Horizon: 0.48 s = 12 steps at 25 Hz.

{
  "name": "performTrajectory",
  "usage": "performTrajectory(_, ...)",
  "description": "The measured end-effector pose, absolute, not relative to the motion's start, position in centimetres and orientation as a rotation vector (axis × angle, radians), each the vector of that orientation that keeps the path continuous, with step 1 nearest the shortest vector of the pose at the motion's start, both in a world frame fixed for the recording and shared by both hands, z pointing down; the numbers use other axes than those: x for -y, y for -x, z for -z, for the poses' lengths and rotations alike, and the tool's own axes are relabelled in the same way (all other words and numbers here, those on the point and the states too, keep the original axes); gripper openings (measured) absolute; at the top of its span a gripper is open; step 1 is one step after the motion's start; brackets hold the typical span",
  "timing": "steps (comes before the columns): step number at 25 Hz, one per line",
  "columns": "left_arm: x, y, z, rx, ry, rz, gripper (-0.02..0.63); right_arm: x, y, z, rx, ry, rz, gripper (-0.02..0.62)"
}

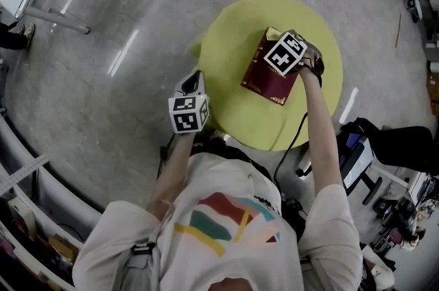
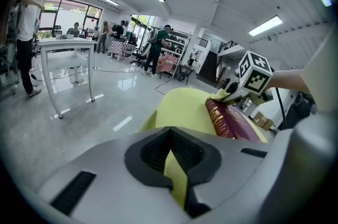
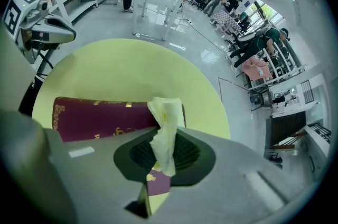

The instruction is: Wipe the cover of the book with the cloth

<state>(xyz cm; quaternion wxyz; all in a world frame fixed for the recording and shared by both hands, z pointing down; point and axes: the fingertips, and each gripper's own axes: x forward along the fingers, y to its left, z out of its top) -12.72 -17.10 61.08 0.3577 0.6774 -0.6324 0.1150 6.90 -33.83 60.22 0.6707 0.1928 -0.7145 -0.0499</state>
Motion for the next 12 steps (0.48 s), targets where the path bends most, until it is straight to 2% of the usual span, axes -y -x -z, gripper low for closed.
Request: performTrajectory(12,18.0,10.8,-59.5,1.602,-1.832,-0.306,0.014,20.9,-5.1,-60.3,1.635,-0.292,0.117,0.028)
